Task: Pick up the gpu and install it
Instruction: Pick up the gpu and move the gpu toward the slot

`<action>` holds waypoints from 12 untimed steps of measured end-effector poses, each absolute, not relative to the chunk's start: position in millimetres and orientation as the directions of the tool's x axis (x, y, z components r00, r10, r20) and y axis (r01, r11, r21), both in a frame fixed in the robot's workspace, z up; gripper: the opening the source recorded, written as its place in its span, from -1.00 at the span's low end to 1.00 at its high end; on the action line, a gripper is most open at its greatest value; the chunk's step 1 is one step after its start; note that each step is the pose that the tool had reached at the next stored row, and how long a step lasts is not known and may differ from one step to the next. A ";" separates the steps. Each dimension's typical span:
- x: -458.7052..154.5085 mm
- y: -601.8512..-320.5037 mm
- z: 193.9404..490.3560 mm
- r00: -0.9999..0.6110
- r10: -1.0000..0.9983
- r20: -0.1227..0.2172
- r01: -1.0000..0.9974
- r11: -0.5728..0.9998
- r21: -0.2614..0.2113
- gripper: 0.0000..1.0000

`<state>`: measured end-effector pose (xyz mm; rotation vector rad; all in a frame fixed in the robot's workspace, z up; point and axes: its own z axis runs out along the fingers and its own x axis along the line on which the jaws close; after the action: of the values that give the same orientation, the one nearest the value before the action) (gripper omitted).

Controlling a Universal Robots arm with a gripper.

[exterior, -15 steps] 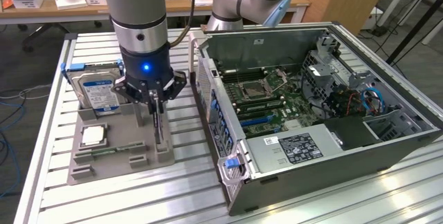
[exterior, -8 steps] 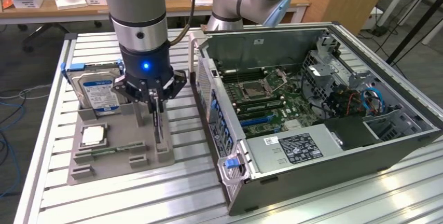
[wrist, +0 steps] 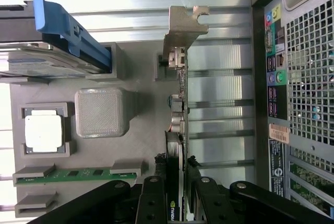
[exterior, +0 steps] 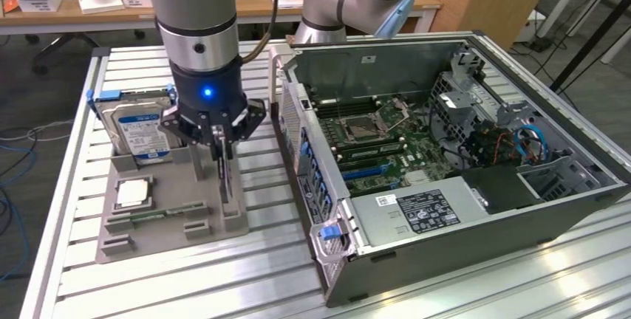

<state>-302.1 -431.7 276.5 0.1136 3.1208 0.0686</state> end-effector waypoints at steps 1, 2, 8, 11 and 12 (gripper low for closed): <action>-302.1 -431.7 277.2 -0.997 0.073 -0.016 0.072 0.996 0.045 -0.47; -302.1 -431.7 278.1 -0.997 0.073 -0.016 0.072 0.996 0.045 -0.47; -302.1 -431.7 283.2 -0.997 0.073 -0.016 0.072 0.996 0.045 -0.47; -302.1 -431.7 286.3 -0.997 0.073 -0.016 0.072 0.996 0.045 -0.47; -302.1 -431.7 287.3 -0.997 0.073 -0.016 0.072 0.996 0.045 -0.47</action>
<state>-302.1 -431.7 287.3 0.1136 3.1207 0.0687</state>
